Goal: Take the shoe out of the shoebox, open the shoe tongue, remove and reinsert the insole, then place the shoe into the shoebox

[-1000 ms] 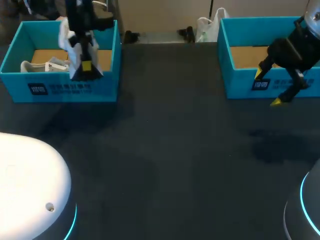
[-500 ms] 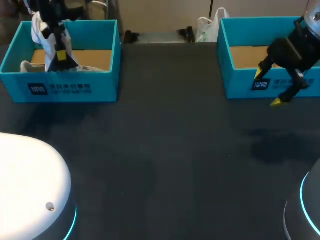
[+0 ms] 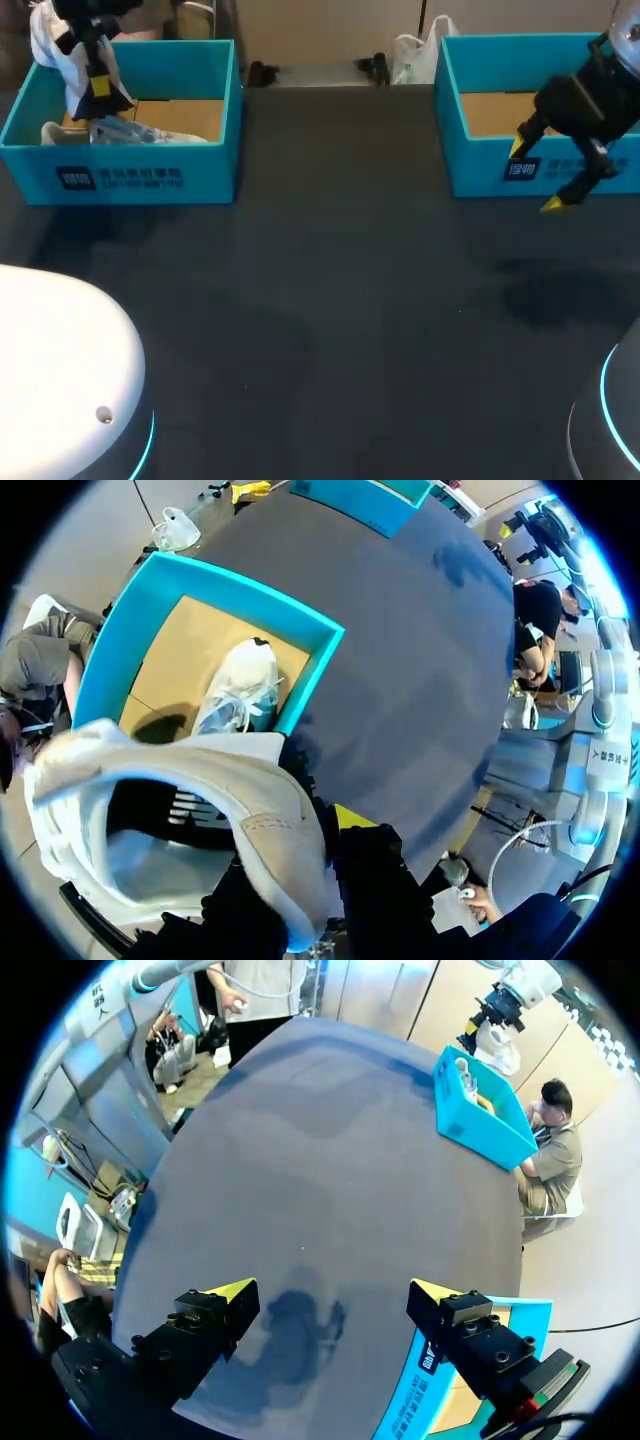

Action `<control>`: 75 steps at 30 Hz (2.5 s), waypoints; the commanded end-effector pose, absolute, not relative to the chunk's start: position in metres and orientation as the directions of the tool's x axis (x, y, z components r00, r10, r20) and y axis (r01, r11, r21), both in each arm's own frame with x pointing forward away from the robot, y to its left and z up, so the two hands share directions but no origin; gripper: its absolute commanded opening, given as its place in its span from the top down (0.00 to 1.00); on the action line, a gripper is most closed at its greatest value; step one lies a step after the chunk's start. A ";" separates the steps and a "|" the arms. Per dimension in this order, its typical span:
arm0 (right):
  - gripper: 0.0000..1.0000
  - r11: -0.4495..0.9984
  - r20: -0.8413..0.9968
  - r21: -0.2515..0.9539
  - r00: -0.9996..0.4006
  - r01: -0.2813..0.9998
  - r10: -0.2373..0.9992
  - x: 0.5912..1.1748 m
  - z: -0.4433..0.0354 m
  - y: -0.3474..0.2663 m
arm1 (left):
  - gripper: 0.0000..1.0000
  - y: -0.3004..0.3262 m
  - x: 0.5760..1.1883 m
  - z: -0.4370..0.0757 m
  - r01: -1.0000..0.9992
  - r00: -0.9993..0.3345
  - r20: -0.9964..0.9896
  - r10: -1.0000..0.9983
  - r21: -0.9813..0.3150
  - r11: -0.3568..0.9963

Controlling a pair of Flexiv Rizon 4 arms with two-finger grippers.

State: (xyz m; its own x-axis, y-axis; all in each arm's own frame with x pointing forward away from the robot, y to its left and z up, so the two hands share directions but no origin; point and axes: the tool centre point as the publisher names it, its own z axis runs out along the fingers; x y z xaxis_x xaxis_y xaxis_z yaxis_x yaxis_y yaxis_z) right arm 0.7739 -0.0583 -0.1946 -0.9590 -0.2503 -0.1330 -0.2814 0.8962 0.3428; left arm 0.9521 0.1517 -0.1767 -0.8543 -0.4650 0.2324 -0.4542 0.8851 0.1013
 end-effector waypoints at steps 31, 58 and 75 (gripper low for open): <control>0.00 0.897 -0.130 0.342 -0.959 -0.281 -0.252 0.776 -0.195 -0.058 | 1.00 0.197 0.999 -0.189 -0.358 -0.900 0.230 -0.370 0.093 0.929; 0.00 0.897 -0.130 0.342 -0.959 -0.281 -0.252 0.776 -0.195 -0.058 | 1.00 0.267 1.087 -0.198 -0.150 -0.976 0.152 -0.157 0.056 0.987; 0.00 0.897 -0.130 0.342 -0.959 -0.281 -0.252 0.776 -0.195 -0.058 | 1.00 0.309 1.080 -0.181 0.839 -0.530 0.090 0.843 0.197 0.506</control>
State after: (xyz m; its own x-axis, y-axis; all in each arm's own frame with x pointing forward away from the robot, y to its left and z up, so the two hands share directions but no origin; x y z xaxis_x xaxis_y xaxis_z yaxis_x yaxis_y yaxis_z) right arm 0.7739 -0.0582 -0.1946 -0.9590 -0.2504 -0.1330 -0.2815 0.8962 0.3428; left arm 1.0919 0.3097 -0.1879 -0.9569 0.2529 0.1428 0.2696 0.9562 0.1137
